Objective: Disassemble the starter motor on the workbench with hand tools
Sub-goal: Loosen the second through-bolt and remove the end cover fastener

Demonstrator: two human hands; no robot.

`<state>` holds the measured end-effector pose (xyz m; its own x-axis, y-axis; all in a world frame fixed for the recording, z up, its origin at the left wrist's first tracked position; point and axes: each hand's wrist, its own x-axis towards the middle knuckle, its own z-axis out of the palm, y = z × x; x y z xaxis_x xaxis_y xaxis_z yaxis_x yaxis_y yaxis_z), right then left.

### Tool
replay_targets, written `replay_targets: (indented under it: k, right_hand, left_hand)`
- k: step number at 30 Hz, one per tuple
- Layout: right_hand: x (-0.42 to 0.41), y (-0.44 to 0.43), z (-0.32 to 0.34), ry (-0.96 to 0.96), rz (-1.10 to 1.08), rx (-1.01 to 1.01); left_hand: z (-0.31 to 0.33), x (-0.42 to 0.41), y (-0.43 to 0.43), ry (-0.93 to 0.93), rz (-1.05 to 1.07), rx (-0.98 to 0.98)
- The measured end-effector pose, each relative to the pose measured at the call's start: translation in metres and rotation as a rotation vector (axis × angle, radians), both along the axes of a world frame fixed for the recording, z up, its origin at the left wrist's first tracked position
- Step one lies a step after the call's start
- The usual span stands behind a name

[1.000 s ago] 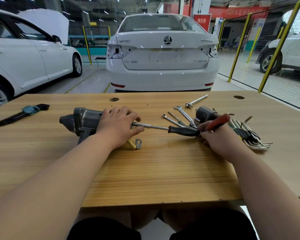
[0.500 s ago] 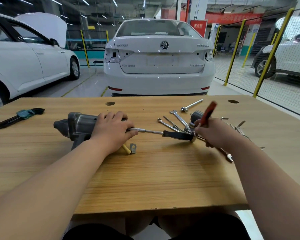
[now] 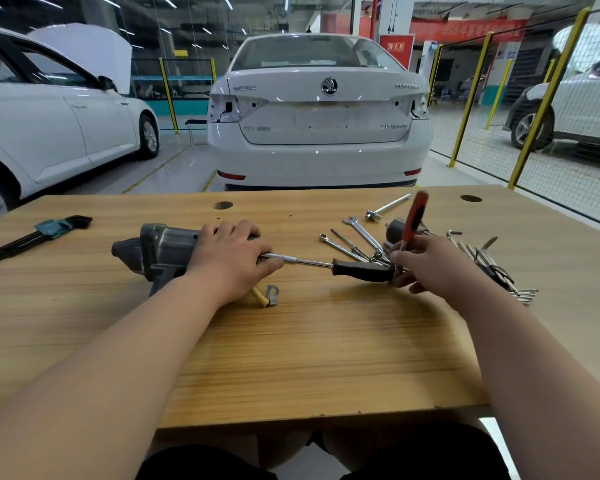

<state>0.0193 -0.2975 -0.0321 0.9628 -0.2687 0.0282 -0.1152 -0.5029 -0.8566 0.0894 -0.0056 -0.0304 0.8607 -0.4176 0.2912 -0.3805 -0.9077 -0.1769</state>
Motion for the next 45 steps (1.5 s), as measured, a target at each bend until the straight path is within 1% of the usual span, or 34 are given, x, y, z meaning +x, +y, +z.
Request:
replay_targets:
  k: [1,2,5,7,10,12,14,17,19,20,22,24,27,32,36,40,42,45]
  right_hand:
    - [-0.007,-0.001,0.001,0.007,0.024,-0.008]
    - [-0.013,-0.001,0.001,0.017,0.052,-0.058]
    - [-0.031,-0.001,-0.002,0.017,0.13,-0.306]
    - [-0.04,0.0,-0.003,-0.009,0.182,-0.416]
    - [-0.049,-0.002,-0.006,0.023,0.278,-0.608]
    - [-0.05,-0.003,-0.009,0.048,0.303,-0.673]
    - [-0.048,-0.003,-0.009,0.029,0.263,-0.614]
    - [-0.031,-0.005,-0.003,-0.023,0.167,-0.398]
    - [-0.015,-0.005,0.002,-0.002,0.121,-0.314]
    - [-0.007,-0.006,0.003,0.001,0.097,-0.321]
    - [0.01,-0.004,0.004,0.013,0.053,-0.401]
    - [0.026,0.002,0.003,0.083,0.025,-0.497]
    - [0.038,0.009,0.001,0.118,-0.025,-0.537]
    - [0.03,0.007,-0.002,0.011,-0.061,-0.426]
    - [0.012,0.005,0.003,-0.054,-0.037,-0.226]
    - [-0.005,0.004,0.003,-0.053,-0.035,-0.116]
    - [-0.012,0.003,-0.001,-0.025,-0.042,-0.112]
    - [-0.021,0.004,-0.007,-0.06,-0.047,-0.194]
  left_hand:
    - [0.0,0.0,0.0,0.007,0.001,0.001]
    - [0.001,-0.001,0.0,0.012,0.005,0.003]
    - [0.002,-0.002,-0.002,0.023,0.014,0.014]
    - [0.002,-0.003,-0.002,0.021,0.016,0.017]
    - [0.002,-0.004,-0.003,0.006,0.016,0.027]
    - [0.001,-0.004,-0.003,-0.001,0.015,0.024]
    - [0.001,-0.005,-0.004,-0.011,0.015,0.003]
    - [0.0,-0.006,-0.003,-0.033,0.016,-0.032]
    - [-0.001,-0.006,-0.003,-0.051,0.016,-0.046]
    - [-0.002,-0.006,-0.003,-0.057,0.014,-0.05]
    - [-0.003,-0.006,-0.003,-0.064,0.008,-0.055]
    - [-0.003,-0.006,-0.002,-0.065,0.007,-0.057]
    - [-0.004,-0.004,-0.002,-0.064,0.012,-0.055]
    - [-0.005,-0.004,-0.002,-0.074,0.008,-0.048]
    - [-0.004,-0.003,-0.002,-0.069,0.003,-0.038]
    - [-0.004,-0.002,-0.002,-0.058,0.012,-0.021]
    - [-0.003,-0.002,-0.003,-0.045,0.013,-0.008]
    - [-0.002,-0.002,-0.002,-0.032,0.01,0.007]
